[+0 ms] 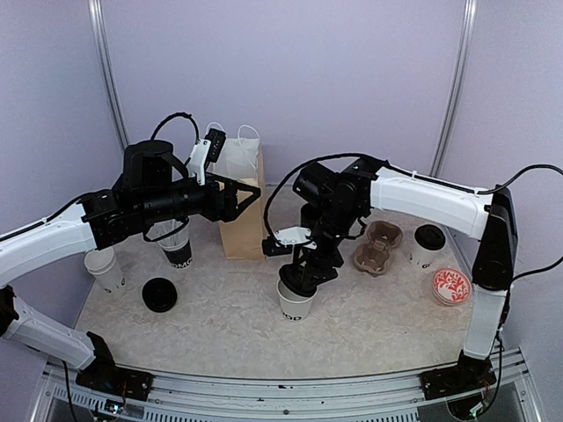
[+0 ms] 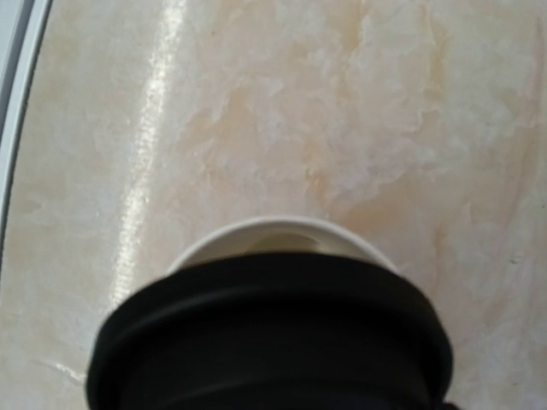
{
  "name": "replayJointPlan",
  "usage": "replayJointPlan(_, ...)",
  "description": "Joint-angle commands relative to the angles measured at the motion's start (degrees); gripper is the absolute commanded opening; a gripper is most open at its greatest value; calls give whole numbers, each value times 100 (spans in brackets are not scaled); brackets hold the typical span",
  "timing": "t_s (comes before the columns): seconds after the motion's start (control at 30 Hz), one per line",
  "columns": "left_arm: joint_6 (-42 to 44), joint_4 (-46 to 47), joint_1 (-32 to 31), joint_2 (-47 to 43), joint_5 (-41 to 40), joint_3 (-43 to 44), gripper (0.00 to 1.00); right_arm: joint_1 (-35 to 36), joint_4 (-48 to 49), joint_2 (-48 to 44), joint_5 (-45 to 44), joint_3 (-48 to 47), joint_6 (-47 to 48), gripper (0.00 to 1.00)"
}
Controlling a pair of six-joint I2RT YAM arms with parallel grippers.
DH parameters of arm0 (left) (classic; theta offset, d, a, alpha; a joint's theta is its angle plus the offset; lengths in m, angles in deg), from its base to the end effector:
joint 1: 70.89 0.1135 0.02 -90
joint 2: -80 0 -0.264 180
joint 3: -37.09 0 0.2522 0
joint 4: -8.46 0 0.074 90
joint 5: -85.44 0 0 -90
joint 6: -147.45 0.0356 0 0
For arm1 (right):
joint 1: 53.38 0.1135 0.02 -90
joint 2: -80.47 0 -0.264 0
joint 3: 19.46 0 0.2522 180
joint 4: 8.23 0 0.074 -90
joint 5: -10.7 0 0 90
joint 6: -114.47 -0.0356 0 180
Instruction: Pack the takeout coffee
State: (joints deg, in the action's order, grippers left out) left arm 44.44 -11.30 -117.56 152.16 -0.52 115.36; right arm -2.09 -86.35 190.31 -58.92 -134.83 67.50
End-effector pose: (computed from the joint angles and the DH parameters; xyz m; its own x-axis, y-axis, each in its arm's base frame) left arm 0.2015 -0.2173 0.3658 -0.3317 0.0244 -0.9431 0.7163 0.6570 -0.2350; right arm 0.2359 0.3142 0.2837 0.1074 -0.8888 -0.4455 -0.9895 -0.1390 0.0387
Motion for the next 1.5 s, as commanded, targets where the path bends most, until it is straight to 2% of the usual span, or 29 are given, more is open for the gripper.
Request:
replayJointPlan(0.0, 0, 134, 52, -127, 30, -85, 79, 108, -215, 81, -163, -288, -16, 71)
replayJointPlan(0.37, 14, 125, 80, -141, 44, -97, 79, 153, -221, -55, -619, -246, 17, 70)
replayJointPlan(1.47, -53, 134, 115, -237, 20, -281, 79, 400, -219, 48, -919, -198, 47, 72)
